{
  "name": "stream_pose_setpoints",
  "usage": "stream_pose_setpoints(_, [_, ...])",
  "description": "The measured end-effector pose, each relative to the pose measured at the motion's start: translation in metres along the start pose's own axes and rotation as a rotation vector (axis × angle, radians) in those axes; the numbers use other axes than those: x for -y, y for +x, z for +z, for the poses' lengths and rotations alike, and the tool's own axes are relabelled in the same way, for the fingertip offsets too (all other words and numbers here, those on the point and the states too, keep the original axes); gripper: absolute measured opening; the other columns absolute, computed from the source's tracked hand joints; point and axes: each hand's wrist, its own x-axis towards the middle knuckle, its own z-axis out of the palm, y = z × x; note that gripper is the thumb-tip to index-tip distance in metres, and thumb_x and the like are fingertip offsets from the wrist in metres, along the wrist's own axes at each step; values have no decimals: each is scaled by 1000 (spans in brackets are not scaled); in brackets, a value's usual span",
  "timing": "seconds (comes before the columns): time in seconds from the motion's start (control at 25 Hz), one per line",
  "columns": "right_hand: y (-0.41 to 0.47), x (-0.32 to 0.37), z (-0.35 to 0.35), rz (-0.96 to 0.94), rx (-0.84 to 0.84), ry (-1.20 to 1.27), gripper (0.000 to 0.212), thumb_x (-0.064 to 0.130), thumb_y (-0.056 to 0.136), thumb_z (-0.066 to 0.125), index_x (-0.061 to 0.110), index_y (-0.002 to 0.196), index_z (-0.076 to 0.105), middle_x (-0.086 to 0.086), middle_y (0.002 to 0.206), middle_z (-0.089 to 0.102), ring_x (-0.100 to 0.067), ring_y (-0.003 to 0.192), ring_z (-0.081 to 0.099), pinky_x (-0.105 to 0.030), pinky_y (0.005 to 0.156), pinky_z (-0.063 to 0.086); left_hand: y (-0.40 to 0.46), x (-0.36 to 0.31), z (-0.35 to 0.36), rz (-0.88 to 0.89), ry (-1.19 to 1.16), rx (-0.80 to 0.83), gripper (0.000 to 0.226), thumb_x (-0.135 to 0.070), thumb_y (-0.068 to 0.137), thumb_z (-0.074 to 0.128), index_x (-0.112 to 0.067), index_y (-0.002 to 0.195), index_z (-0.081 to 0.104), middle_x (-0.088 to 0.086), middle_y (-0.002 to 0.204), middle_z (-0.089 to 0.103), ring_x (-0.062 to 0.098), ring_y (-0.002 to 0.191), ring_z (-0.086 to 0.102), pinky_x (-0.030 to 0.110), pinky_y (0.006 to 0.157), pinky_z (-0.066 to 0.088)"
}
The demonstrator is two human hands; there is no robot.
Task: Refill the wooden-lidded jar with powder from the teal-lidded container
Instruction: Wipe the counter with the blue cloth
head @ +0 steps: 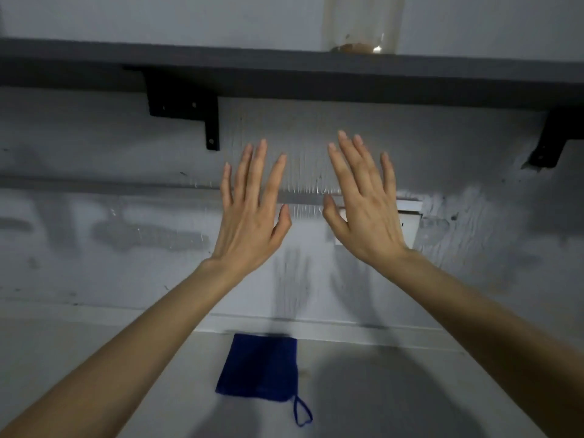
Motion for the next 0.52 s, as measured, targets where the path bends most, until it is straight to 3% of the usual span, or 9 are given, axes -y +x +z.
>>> stream_pose_setpoints(0.24, [-69, 23, 83, 78, 245, 57, 61, 37, 86, 31, 16, 141, 14, -9, 151, 21, -19, 138, 9, -39, 112, -9, -98, 30, 52, -167, 14, 250, 60, -31, 86, 33, -13, 139, 13, 22, 148, 19, 28, 136, 5, 50, 109, 6])
stream_pose_setpoints(0.4, [-112, 36, 134, 138, 380, 89, 62, 40, 84, 28, 15, 140, 19, -10, 150, 25, -24, 138, 16, -48, 110, 3, -151, 45, 84, -227, 70, 403, 60, -32, 86, 32, -11, 140, 16, 22, 148, 22, 33, 136, 9, 52, 107, 7])
stream_pose_setpoints(0.52, [-146, 45, 168, 195, 504, 135, 63, 39, 85, 28, 19, 142, 12, -6, 153, 16, -18, 139, 4, -43, 112, -8, -186, 55, 104, -271, 52, 505, 59, -34, 88, 27, -11, 140, 12, 22, 149, 18, 35, 138, 9, 52, 109, 5])
